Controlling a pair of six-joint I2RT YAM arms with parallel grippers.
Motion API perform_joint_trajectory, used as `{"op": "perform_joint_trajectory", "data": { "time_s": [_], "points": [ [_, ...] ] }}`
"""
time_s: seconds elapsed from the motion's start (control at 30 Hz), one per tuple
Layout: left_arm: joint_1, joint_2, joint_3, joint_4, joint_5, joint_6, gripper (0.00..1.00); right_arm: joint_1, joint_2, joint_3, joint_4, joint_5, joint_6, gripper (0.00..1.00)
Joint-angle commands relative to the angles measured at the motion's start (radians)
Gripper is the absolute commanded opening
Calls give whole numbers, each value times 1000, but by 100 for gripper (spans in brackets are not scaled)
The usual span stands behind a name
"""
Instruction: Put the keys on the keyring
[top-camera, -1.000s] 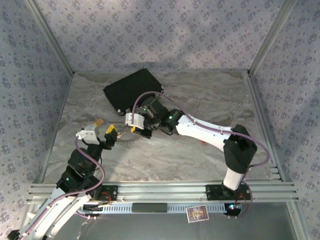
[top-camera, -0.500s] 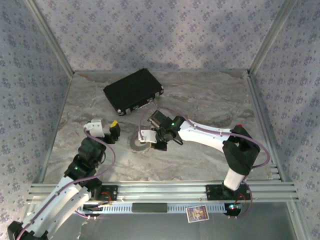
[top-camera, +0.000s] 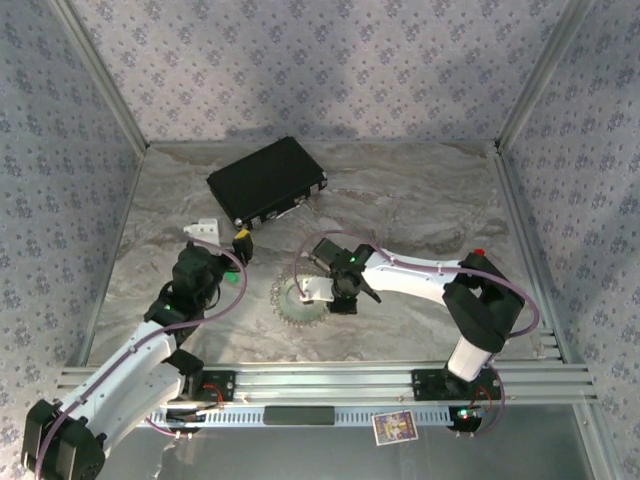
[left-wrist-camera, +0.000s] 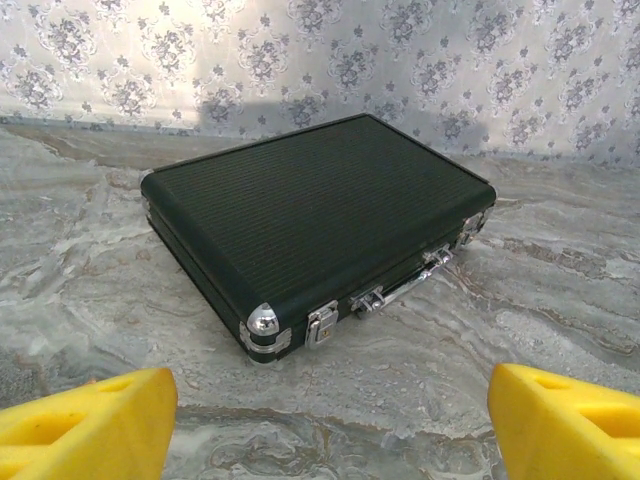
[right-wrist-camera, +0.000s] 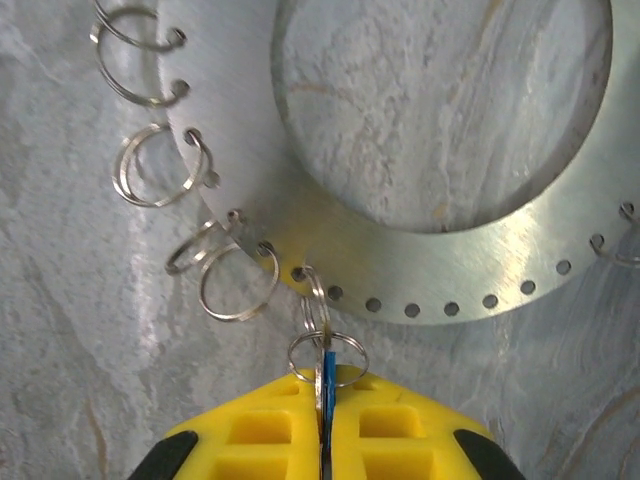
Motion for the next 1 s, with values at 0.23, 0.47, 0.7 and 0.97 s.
{"op": "perform_joint_trajectory", "data": {
  "time_s": [0.23,0.47,0.7,0.97],
  "points": [
    [17,65,56,32,117,-10,86,-47,-21,-34,-16,68,-17,31],
    [19,143,112,-4,157,-17,87,-135,-175,-48,138,-98,169,35],
    [19,169,101,-5,178,-148,87,-86,-337,-232,456,-68,629,36],
    [19,123,33,-35,205,-292,88,7,-316,-181,178,130,1191,34]
  ]
}}
